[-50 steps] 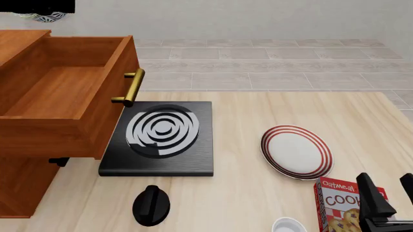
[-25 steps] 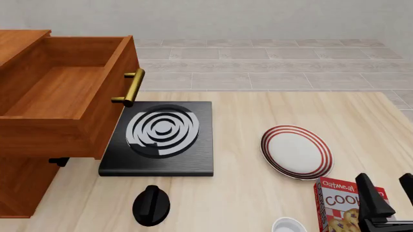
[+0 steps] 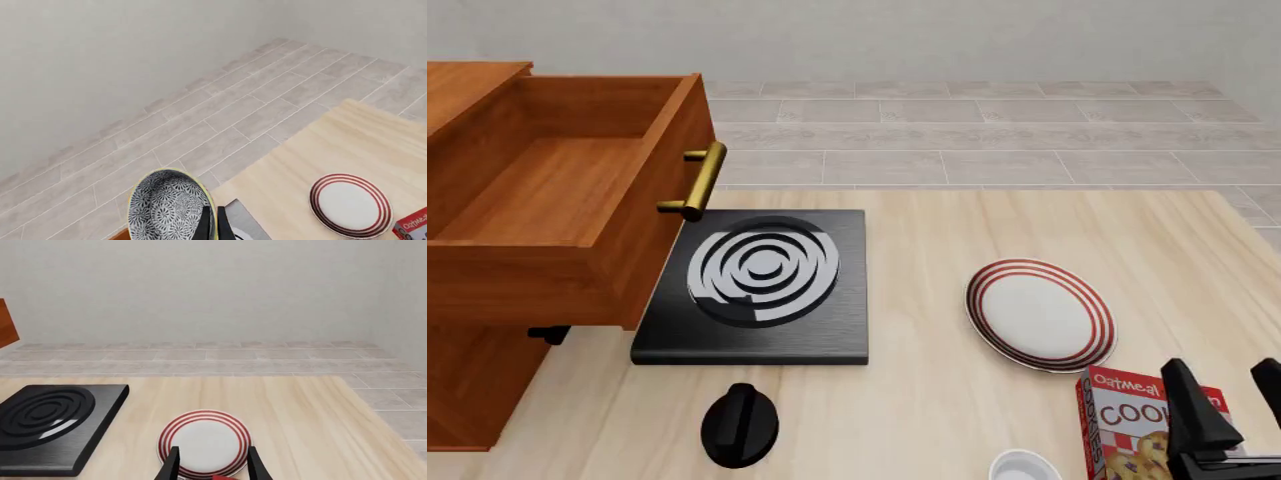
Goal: Pick the akita bowl in the top layer of the wooden cabinet and place it on the plate.
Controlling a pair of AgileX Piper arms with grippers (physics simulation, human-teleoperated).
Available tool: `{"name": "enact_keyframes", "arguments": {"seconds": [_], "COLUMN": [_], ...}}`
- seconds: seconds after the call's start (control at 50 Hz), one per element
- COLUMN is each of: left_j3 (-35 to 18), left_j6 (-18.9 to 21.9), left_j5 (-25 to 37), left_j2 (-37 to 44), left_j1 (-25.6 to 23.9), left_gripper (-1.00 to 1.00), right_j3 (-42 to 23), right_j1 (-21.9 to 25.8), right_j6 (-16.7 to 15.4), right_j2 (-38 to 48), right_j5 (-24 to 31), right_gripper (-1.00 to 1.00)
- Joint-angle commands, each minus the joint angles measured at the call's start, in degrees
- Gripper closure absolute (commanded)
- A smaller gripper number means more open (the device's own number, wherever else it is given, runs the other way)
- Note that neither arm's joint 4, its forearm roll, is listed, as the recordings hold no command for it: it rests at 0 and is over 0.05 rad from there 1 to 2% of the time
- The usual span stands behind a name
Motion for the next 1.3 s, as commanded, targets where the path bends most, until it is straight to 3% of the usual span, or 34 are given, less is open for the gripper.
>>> {"name": "enact_keyframes", "arguments": {"seconds": [0.02,0.98,1.3], "left_j3": [-2.20,-1.90,0.02], "left_j6": [-0.08,-3.45,-2.54], "left_j5": [-0.16,-4.90,-7.71], "left_j2": [0.71,6.00,7.28], "left_j1": [-4.22,-15.27,-17.70], "left_gripper": [1.00,1.00,1.00], "right_j3": [0.00,-0.01,0.00], "right_j1": [-0.12,0.68,0.88], "right_j6": [-0.06,-1.22,-1.62], "right_j2": [-0.18,0.87,0.96], "right_j5": [0.10,-0.98,-1.17], "right_gripper": [-1.00,-1.00,-1.00]}}
